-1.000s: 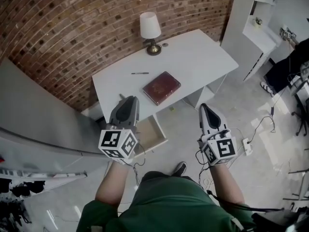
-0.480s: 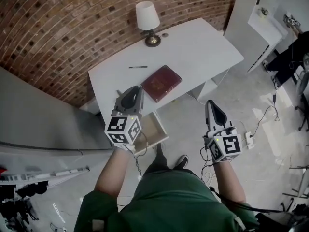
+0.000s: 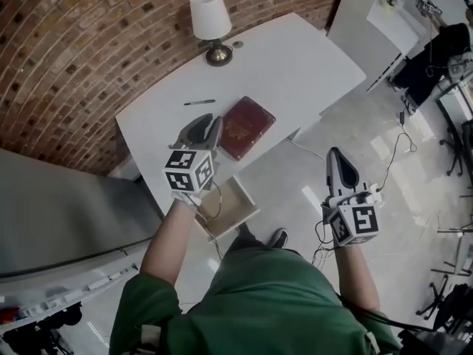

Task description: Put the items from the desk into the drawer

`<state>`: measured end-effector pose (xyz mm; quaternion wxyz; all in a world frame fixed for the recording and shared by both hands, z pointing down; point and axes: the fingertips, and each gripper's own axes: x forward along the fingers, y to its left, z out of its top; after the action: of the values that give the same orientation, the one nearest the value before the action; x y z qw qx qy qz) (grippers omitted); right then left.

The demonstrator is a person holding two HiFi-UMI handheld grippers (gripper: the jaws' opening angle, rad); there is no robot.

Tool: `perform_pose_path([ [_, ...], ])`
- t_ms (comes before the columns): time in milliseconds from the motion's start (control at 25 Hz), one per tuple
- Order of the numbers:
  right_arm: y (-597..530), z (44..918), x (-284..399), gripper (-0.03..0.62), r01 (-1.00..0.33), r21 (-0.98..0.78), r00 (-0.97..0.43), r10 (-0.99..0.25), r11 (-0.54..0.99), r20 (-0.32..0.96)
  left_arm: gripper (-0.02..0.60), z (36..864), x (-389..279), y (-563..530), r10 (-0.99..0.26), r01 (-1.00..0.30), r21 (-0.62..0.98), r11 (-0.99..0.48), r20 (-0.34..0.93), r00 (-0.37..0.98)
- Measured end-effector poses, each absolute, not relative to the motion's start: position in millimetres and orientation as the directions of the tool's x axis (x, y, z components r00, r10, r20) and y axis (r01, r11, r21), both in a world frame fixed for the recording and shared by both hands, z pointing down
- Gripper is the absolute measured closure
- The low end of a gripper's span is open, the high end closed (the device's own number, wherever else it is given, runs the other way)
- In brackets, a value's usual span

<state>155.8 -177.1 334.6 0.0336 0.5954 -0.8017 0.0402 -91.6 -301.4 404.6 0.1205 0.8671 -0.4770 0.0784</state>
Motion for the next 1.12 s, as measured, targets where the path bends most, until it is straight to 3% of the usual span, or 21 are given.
perform_pose_path([
  [600,-180.7,365.4,138.4,0.591,-0.98,0.036,-0.184,-0.955,0.198,0.231,0.436,528.0,-89.7,-385.9,-0.584,-0.734,0.247,-0.633,0.47,0.662],
  [880,-161.2,381.3,151.1,0.591,-0.991,0.049,-0.106,-0.952,0.125,0.286,0.428,621.1,-76.8,-420.6,-0.398,-0.69,0.299,-0.66,0.639,0.658],
  [1120,-142.0,400.7,164.0,0.591,-0.998,0.036,-0.04,-0.941,0.055,0.336,0.428,670.6,-75.4,-440.6,-0.256,-0.664,0.401,-0.631,0.701,0.666],
])
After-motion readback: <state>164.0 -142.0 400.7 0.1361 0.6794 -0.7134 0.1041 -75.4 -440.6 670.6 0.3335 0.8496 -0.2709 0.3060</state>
